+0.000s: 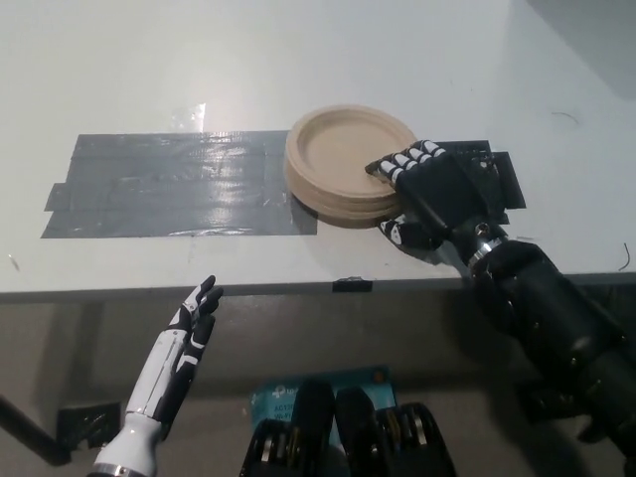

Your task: A stack of plates is kept in the middle of the desk close to the robot and the robot grabs the stack with its right hand, picks it up and hands it to a person.

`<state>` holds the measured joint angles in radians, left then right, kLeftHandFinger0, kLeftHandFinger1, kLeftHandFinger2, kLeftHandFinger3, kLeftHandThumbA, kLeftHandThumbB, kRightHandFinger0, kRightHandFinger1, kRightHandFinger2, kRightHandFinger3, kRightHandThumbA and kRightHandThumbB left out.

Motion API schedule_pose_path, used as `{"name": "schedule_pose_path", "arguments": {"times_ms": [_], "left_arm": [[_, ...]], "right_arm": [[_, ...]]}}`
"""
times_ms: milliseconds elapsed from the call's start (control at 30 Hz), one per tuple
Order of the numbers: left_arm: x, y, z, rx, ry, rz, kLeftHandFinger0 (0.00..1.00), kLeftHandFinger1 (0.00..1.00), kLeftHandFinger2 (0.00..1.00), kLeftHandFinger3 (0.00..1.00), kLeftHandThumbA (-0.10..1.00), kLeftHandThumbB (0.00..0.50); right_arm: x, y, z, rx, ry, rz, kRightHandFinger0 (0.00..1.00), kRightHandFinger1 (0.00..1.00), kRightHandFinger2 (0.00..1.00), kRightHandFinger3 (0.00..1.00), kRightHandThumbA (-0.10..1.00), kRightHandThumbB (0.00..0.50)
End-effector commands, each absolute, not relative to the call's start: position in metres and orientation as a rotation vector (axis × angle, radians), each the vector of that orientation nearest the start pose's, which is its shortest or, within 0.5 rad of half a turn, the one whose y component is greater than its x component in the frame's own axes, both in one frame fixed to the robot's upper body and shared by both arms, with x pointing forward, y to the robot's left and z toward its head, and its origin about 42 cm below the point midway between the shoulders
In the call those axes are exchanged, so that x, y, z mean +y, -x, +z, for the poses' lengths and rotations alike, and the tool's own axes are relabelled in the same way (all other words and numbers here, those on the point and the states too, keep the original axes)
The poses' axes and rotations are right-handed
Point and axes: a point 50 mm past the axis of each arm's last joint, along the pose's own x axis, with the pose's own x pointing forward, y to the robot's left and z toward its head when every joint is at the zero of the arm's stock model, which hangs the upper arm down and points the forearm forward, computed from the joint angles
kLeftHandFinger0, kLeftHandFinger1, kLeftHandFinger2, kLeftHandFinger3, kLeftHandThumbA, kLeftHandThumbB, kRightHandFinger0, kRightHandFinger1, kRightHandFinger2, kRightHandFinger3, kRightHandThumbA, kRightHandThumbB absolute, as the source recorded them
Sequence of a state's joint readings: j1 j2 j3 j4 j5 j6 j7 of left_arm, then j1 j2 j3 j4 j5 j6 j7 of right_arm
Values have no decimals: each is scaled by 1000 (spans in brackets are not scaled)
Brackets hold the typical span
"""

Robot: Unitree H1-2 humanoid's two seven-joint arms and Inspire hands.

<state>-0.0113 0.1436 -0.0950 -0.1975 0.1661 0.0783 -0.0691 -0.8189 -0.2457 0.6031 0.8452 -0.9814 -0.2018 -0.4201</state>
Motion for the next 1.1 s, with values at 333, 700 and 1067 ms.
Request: {"name": "schedule_pose_path", "arguments": {"times_ms": [333, 700, 1067], "left_arm": [[225, -287, 160, -182, -324, -166, 1000, 1000, 1000, 1000, 1000, 0], [225, -285, 159, -170, -321, -169, 1000, 1000, 1000, 1000, 1000, 0], [224, -286, 161, -183, -327, -174, 1000, 1000, 1000, 1000, 1000, 0]], "right_arm": [[-168, -475, 266, -1238, 1144, -113, 0, 0, 381, 507, -100, 216], [-159, -434, 312, -1387, 1086, -155, 0, 0, 484, 192, -100, 220], [-155, -457, 293, -1310, 1160, -125, 0, 0, 383, 298, -100, 272]]}}
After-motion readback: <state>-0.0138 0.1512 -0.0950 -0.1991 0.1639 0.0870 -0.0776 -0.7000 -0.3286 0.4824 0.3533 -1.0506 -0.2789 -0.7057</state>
